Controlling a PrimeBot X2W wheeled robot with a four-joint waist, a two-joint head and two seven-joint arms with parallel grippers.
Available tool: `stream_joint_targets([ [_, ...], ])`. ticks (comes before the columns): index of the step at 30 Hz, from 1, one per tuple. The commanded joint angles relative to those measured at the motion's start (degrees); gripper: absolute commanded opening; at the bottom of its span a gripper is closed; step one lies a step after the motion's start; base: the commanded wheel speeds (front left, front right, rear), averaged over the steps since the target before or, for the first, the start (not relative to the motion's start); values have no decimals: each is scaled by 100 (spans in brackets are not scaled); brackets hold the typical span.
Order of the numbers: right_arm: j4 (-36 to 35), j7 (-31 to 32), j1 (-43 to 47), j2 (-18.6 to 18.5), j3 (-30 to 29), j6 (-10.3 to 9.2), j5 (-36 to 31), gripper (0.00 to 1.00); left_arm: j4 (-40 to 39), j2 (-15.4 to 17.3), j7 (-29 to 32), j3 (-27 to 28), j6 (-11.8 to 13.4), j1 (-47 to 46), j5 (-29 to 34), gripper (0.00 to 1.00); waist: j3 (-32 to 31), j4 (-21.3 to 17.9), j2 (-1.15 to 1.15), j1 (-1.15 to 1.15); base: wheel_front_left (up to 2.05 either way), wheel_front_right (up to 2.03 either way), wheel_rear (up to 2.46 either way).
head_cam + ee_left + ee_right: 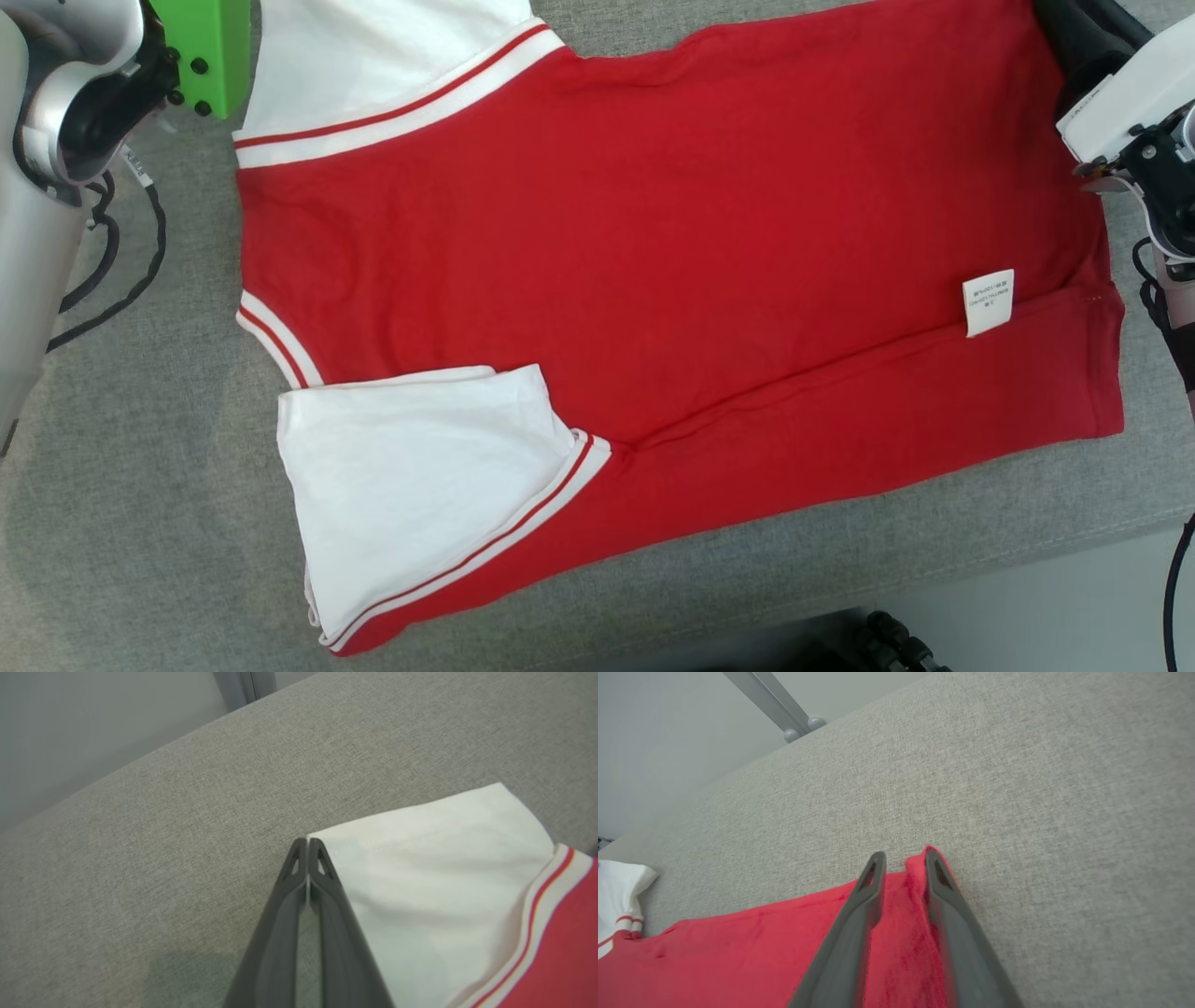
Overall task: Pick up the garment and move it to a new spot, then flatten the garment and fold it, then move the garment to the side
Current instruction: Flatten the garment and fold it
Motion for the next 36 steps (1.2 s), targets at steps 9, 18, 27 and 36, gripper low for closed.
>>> stream_joint_targets([
  [9,83,-235,-129,-55,-149,-7,89,0,6,87,-1069,33,-82,-61,66,0,-221,59,0,0,0,0,0],
  [18,34,-608,-384,-282,-293,-8,164,0,66,36,-2325,-176,-118,-509,68,0,-264,228,0,0,0,0,0],
  [27,-105,-580,188,-629,-354,-7,346,0,-236,172,-2820,-603,-121,-54,-450,0,-634,603,0,0,0,0,0],
  [36,-406,-475,1266,-931,-667,-7,647,0,-1327,578,-2910,-684,-13,1070,-1007,0,-1116,893,0,0,0,0,0],
])
